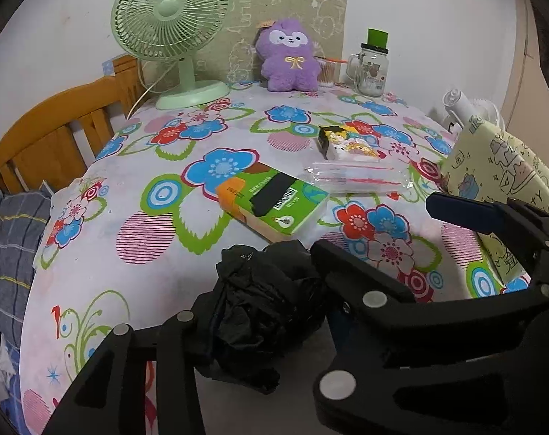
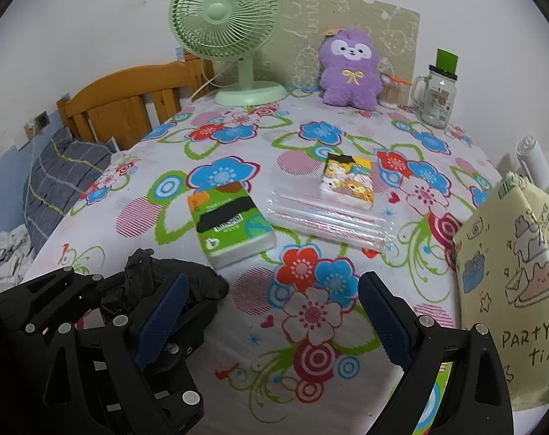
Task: Organize soft objects
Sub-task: 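Grasp the black plastic bag with the left tool while the right tool grasps the green tissue pack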
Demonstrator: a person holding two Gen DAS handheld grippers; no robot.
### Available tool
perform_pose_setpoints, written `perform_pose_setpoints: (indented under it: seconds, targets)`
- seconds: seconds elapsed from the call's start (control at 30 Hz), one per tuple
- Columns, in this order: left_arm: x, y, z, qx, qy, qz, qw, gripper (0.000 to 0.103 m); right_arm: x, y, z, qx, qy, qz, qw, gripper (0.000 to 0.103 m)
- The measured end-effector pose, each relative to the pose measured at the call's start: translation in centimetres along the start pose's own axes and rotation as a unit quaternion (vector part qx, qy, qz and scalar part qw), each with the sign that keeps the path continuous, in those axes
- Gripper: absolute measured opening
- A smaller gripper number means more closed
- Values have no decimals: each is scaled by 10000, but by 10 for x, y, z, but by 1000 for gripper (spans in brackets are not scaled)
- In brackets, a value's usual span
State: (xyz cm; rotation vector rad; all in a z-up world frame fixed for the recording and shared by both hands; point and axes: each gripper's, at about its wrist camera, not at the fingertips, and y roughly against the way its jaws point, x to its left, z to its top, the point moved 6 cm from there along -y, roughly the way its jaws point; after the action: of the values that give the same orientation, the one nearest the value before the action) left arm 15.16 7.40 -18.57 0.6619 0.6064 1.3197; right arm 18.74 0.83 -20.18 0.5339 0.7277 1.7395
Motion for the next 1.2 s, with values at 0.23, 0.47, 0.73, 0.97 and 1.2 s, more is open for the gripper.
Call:
perform_pose_setpoints:
  seconds: [0.23, 0.47, 0.73, 0.97, 1.2]
  targets:
    - [21, 2, 5, -22, 207, 179, 9996, 49, 7, -8, 12, -23, -4, 91, 10000, 96]
    - [34, -8, 11, 102, 209, 245, 9994, 49, 16, -24, 23, 16, 70, 147, 9999, 96]
    - [42, -19, 18, 168, 126, 312, 9993, 49, 15, -50, 26, 381, -135, 392, 9984, 89]
    - [44, -28, 21, 245, 93, 343, 9991, 50, 18, -61, 31, 403, -47, 323, 9987, 82]
    - [42, -32, 20, 251, 41, 429, 9988, 50, 18, -71, 27, 612, -136, 380, 9973, 63]
